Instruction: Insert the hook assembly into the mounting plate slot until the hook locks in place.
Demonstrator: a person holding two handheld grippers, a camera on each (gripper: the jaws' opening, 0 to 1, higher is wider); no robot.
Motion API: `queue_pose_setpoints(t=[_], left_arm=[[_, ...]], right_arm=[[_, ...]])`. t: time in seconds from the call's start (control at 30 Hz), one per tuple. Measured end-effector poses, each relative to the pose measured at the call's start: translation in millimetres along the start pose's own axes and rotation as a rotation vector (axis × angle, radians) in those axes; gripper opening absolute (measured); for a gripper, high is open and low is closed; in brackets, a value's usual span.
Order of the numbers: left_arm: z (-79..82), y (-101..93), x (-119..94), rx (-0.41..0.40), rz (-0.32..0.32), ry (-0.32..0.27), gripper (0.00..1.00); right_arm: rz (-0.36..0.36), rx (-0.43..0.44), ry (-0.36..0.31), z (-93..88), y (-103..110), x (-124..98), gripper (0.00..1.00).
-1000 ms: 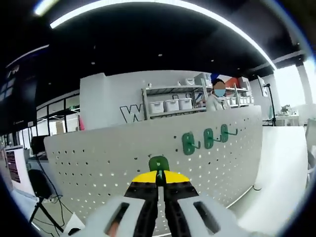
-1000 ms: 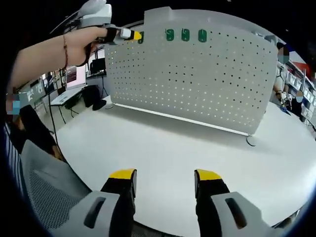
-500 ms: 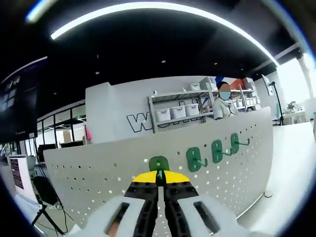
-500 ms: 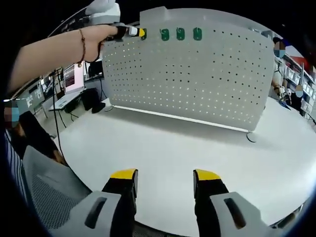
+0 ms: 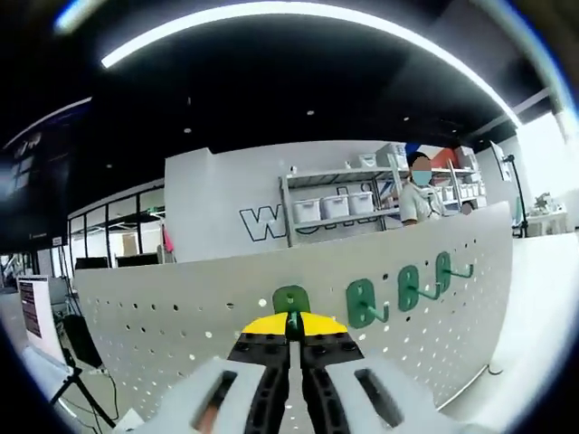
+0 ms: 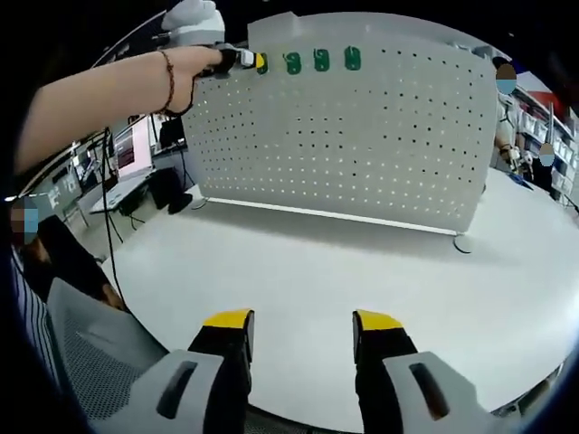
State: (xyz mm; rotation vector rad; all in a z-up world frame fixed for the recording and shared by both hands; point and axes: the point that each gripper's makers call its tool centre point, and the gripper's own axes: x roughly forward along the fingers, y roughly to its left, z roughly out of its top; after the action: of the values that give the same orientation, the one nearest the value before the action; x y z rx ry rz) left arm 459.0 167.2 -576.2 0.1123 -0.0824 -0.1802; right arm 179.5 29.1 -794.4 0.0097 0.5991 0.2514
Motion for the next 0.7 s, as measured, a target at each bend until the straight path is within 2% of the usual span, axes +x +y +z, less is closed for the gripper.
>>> queue_pose_setpoints(t=[0.23, 0.7], left_arm=[[6.1, -4.5, 2.4, 0.003, 0.011, -0.01, 0.02], [0.6, -4.6, 9.2, 0.011, 0.011, 0.018, 0.02]], right_arm=[[-0.005, 0.05, -0.007, 1.9, -4.7, 0.1, 0.39], [-0.003, 0.065, -0.006, 2.0, -4.4, 0.5, 0.39]])
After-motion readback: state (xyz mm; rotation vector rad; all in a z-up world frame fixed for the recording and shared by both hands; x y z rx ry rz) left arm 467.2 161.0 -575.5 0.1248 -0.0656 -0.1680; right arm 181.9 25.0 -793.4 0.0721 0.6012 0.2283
